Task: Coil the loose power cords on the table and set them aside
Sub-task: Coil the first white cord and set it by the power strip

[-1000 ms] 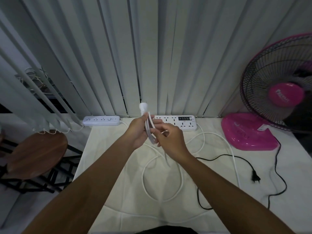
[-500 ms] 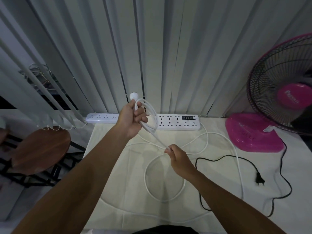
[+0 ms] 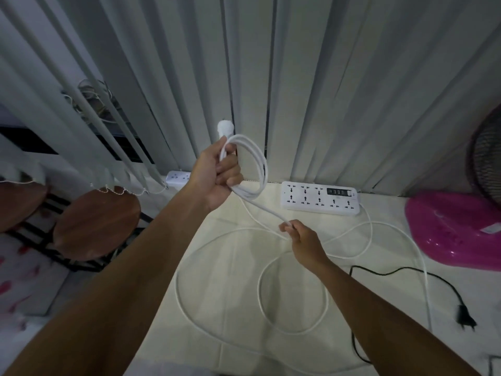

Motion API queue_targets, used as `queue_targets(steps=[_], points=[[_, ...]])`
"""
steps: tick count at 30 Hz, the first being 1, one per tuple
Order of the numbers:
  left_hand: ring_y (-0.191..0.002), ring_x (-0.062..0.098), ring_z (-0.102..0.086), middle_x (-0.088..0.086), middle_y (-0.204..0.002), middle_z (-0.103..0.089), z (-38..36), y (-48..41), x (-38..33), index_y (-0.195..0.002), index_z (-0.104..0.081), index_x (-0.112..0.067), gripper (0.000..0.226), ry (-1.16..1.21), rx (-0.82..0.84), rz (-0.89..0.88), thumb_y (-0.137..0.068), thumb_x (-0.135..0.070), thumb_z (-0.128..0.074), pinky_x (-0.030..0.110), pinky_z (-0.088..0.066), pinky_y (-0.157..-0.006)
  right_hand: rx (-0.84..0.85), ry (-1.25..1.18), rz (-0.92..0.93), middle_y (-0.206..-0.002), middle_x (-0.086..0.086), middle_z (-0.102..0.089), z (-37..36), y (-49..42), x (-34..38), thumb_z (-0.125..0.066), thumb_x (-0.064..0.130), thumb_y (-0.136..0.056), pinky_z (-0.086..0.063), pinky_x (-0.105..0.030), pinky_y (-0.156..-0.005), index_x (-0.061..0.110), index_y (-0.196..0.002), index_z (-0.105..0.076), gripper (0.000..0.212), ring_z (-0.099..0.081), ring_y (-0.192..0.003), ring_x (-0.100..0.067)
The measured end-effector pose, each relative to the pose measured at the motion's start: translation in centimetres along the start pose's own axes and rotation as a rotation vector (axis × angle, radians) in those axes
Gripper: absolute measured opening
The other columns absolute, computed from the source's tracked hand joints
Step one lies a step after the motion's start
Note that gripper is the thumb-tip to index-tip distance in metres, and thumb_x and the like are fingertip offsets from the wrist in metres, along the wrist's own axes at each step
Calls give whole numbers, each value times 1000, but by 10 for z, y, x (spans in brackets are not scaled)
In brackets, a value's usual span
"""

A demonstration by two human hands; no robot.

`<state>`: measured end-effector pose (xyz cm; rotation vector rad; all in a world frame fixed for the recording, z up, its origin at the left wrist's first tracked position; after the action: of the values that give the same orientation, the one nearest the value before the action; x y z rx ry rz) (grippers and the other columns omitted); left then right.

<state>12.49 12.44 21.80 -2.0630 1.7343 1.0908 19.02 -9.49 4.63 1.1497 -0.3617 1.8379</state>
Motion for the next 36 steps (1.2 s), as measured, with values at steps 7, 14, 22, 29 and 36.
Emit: queue_targets(steps=[7, 14, 22, 29, 36], points=[[-35, 9, -20, -7, -43, -28, 42, -14, -25, -73, -54, -17, 39, -340, 68, -28, -97, -47, -51, 24, -21, -38, -25, -253, -341, -67, -3, -77, -10, -64, -3, -87, 42, -70, -49, -27, -63, 12, -75, -81, 31, -65, -53, -8], [-39, 12, -43, -5, -47, -51, 76, -46, 8, -71, -65, -25, 40, -1044, 39, -27, -92, -56, -53, 20, -36, -40, -123, -411, -488, -66, 0, -75, -30, -137, 48, -95, 24, -61, -38, -21, -42, 12, -75, -78, 25, -58, -45, -11], [-90, 29, -75, 19, -102, -76, 118, -84, 67, -109, -63, 5, 45, -694, -289, 90, -104, -37, -45, 30, -59, -83, -187, -496, -233, -86, 6, -78, -34, -144, 85, -73, 5, -87, -60, -21, -76, 16, -98, -79, 16, -72, -72, -10], [-113, 35, -66, 26, -118, -68, 111, -108, 90, -118, -62, 6, 41, -284, -355, 223, -107, -26, -40, 46, -48, -106, -210, -289, 5, -105, 13, -77, -52, -106, 91, -72, 13, -92, -55, -22, -89, 21, -116, -76, 26, -71, -98, 0], [-131, 34, -52, 23, -120, -64, 113, -125, 102, -127, -46, -7, 33, 125, -431, 292, -109, -25, -25, 41, -46, -94, -347, -37, 307, -137, 2, -64, -71, -62, 78, -65, -3, -92, -45, -21, -109, 10, -132, -67, 42, -59, -128, -3]])
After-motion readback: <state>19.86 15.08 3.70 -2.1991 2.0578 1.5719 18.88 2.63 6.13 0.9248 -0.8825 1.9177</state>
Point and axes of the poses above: each hand's wrist, its own y-axis away from the middle knuckle, its own z-axis out of the back of the hand, x = y × z, the point moved 5 cm from there along -y, towards the middle knuckle
